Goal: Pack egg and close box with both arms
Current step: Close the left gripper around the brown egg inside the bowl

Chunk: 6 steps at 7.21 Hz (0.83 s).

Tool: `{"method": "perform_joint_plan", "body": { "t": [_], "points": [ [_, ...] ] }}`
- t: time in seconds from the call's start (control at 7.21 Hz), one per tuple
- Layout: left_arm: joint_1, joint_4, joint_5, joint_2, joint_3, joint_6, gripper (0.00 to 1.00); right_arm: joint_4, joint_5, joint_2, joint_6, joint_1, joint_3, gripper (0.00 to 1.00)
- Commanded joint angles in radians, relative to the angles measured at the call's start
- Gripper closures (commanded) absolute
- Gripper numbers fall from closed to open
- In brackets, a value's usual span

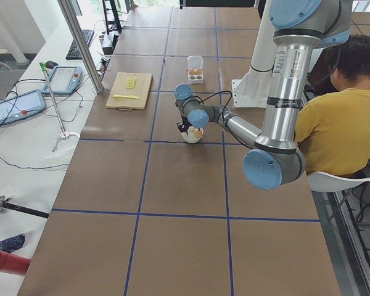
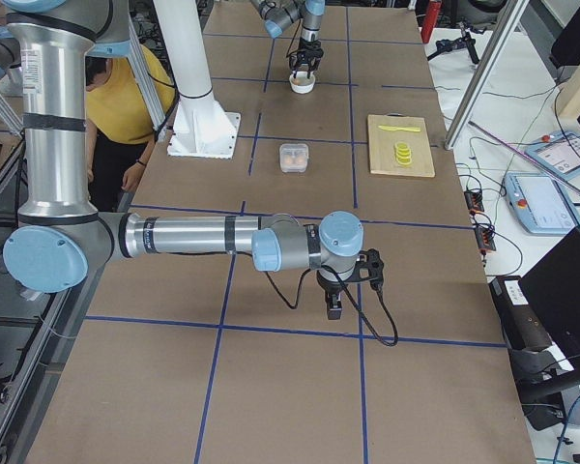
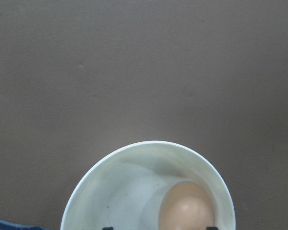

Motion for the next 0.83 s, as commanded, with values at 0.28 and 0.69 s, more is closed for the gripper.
{"method": "perform_joint_plan", "body": {
  "t": [0.28,0.69],
  "points": [
    [0.002,0.002,0.000,-0.001,0.006,0.000,0.29,0.000,0.000,0.000,0.000,-0.002,-0.001,0.00],
    [0.002,0.002,0.000,-0.009,0.022,-0.001,0.29,0.000,0.000,0.000,0.000,-0.003,-0.001,0.00]
  ]
}}
